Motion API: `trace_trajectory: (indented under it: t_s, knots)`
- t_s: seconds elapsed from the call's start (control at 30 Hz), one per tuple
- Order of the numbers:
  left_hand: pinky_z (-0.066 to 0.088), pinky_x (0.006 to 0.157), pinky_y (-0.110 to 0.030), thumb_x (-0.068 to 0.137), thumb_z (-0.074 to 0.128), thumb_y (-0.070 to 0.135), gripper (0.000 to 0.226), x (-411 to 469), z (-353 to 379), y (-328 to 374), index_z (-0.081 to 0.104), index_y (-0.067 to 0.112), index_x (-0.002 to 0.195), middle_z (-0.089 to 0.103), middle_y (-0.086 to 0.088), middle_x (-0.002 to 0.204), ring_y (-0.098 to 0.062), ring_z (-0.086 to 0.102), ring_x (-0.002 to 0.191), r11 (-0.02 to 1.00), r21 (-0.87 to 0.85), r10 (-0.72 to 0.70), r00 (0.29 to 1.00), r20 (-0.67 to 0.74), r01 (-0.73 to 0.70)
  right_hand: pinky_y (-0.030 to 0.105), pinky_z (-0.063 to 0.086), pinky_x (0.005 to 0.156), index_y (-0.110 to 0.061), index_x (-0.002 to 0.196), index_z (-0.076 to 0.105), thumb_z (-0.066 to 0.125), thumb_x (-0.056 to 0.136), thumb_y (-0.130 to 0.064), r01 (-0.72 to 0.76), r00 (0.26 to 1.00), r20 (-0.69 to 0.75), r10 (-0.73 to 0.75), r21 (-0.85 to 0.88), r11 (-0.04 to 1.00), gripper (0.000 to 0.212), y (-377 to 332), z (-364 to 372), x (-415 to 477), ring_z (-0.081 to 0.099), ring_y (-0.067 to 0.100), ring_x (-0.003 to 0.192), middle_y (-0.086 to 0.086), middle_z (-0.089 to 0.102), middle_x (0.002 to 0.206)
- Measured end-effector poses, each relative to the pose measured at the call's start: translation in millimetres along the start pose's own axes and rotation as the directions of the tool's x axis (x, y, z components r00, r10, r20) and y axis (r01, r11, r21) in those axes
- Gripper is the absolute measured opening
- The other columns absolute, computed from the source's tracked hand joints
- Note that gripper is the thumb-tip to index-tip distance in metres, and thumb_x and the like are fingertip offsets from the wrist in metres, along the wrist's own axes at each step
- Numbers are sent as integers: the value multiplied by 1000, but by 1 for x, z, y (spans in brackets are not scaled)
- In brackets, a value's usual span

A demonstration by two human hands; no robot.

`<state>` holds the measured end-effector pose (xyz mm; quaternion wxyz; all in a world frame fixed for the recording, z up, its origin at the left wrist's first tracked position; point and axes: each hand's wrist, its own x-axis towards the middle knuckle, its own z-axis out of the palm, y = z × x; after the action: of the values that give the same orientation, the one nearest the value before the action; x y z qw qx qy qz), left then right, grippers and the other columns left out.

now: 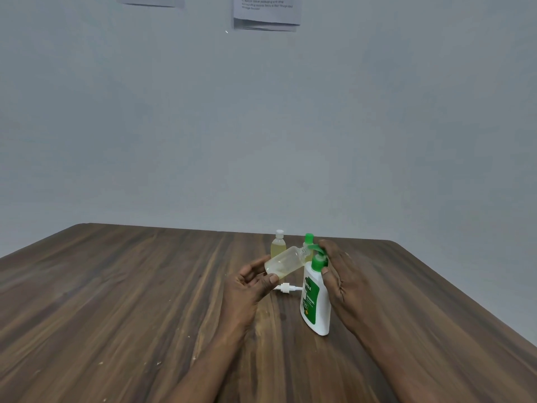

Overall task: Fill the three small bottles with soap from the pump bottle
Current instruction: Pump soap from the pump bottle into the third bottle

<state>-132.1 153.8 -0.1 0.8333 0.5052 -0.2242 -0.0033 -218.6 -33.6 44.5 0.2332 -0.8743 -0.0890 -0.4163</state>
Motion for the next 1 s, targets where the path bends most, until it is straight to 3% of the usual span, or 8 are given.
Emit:
trace_trajectory:
  t_s: [0.1, 0.23, 0.4, 0.57, 0.77, 0.9, 1.0]
  knots:
    - [61, 76, -26, 75, 77, 2, 43, 0, 1, 1, 71, 12, 116, 78, -9, 105, -20, 76, 94, 1000, -14, 1, 1000, -1, -1, 7, 26, 100, -24, 138, 43, 41, 92, -19, 2, 1000, 7, -1, -17, 1000, 46, -2, 0, 1, 48, 3, 115, -22, 46, 129]
    - [60, 73, -24, 81, 73, -7, 39, -1, 1, 0, 72, 13, 115, 79, -6, 104, -18, 76, 92, 1000, 1, -13, 1000, -1, 13, 23, 25, 110, -22, 136, 45, 41, 91, -14, 36, 999, -12, -37, -60, 998, 46, 3, 3, -2, 44, -4, 117, -21, 44, 131]
    - [61, 74, -25, 81, 74, -7, 40, -1, 0, 0, 71, 11, 116, 79, -6, 105, -18, 76, 92, 1000, -8, -21, 1000, -3, 21, 13, 19, 109, -21, 136, 46, 39, 92, -16, 23, 1000, 18, -22, -86, 996, 44, 9, 5, -1, 50, 4, 117, -16, 51, 132]
    - [60, 74, -25, 70, 80, 8, 49, -1, 1, 2, 71, 10, 117, 78, -8, 107, -21, 76, 96, 1000, -29, 0, 1000, 0, 0, 3, 22, 101, -46, 136, 33, 38, 93, -23, 50, 999, -17, -50, -27, 998, 49, 4, 3, 0, 40, -13, 118, -42, 37, 130]
    - [62, 78, -29, 77, 76, -2, 43, 1, -1, 0, 70, 7, 119, 77, -10, 109, -23, 75, 98, 1000, -27, -4, 1000, 0, 4, 5, 21, 103, -44, 138, 32, 33, 94, -28, 59, 998, -32, -60, -34, 998, 47, 7, 7, 2, 41, -11, 121, -36, 38, 134]
    - [62, 78, -29, 80, 74, -7, 41, 0, 0, 0, 70, 7, 118, 78, -9, 109, -21, 76, 96, 1000, -26, -15, 1000, -3, 15, 17, 22, 111, -29, 138, 42, 34, 94, -24, 24, 1000, 0, -24, -62, 998, 45, 12, 8, -1, 47, -1, 120, -25, 45, 134]
    - [61, 74, -27, 78, 76, -5, 42, 0, 0, -1, 70, 7, 118, 78, -8, 108, -22, 76, 97, 1000, -27, -16, 1000, -4, 15, 8, 18, 106, -25, 136, 45, 38, 93, -18, 5, 999, 43, -1, -93, 996, 44, 11, 5, -1, 51, 8, 117, -16, 51, 133]
